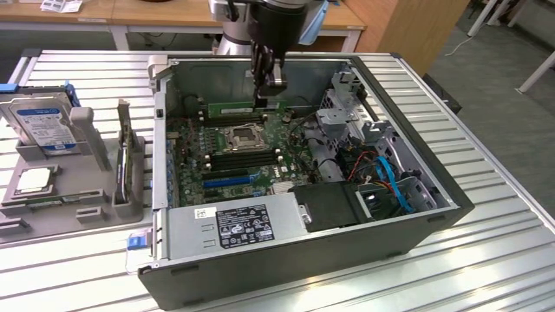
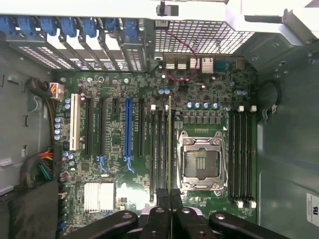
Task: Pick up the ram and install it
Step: 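Pick up the ram and move it above insertion slot, then insert the ram into the slot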
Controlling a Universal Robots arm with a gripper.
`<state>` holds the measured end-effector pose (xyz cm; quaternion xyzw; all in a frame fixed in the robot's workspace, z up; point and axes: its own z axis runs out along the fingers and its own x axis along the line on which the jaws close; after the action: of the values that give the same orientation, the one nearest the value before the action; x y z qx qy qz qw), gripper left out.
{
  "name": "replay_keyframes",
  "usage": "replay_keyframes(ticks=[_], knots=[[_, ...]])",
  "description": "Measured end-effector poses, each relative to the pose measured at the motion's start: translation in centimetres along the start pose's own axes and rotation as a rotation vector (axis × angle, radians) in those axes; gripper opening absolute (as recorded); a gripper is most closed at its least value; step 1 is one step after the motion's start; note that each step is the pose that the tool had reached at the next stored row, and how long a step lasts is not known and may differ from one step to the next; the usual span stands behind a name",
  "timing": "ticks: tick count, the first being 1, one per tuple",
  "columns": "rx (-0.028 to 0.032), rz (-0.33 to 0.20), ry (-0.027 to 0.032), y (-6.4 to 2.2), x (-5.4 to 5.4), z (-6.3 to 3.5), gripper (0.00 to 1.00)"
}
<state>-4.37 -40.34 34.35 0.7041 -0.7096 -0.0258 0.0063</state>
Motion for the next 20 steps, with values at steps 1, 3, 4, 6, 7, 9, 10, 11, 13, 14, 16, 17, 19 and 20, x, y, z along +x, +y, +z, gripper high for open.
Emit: replay_keyframes(ticks=[1,3,4,6,7,9,10,11,13,14,16,17,19,20], knots=[[0.0,0.0,-0.0001,0.0,-0.08,0.02,0.11],[0.0,0.0,0.0,-0.01,-0.18,0.02,0.11],[0.0,0.0,0.0001,-0.01,-0.19,0.02,0.11],[0.0,0.0,0.0,0.0,-0.19,0.02,0.11],[0.0,0.0,0.0,0.0,-0.19,0.02,0.11],[0.0,0.0,-0.0001,-0.04,-0.19,0.03,0.11],[0.0,0.0,-0.0001,-0.1,-0.19,0.02,0.11],[0.0,0.0,-0.0001,-0.17,-0.19,0.02,0.11],[0.0,0.0,0.0,-0.3,-0.19,0.02,0.11],[0.0,0.0,0.0,-0.36,-0.19,0.02,0.11],[0.0,0.0,0.0,-0.43,-0.19,0.02,0.11],[-0.0001,0.0,0.0,-0.43,-0.19,0.02,0.11],[0.0,0.0,-0.0001,-0.44,-0.19,0.02,0.11],[0.0,0.0,-0.0001,-0.44,-0.19,0.02,0.11]])
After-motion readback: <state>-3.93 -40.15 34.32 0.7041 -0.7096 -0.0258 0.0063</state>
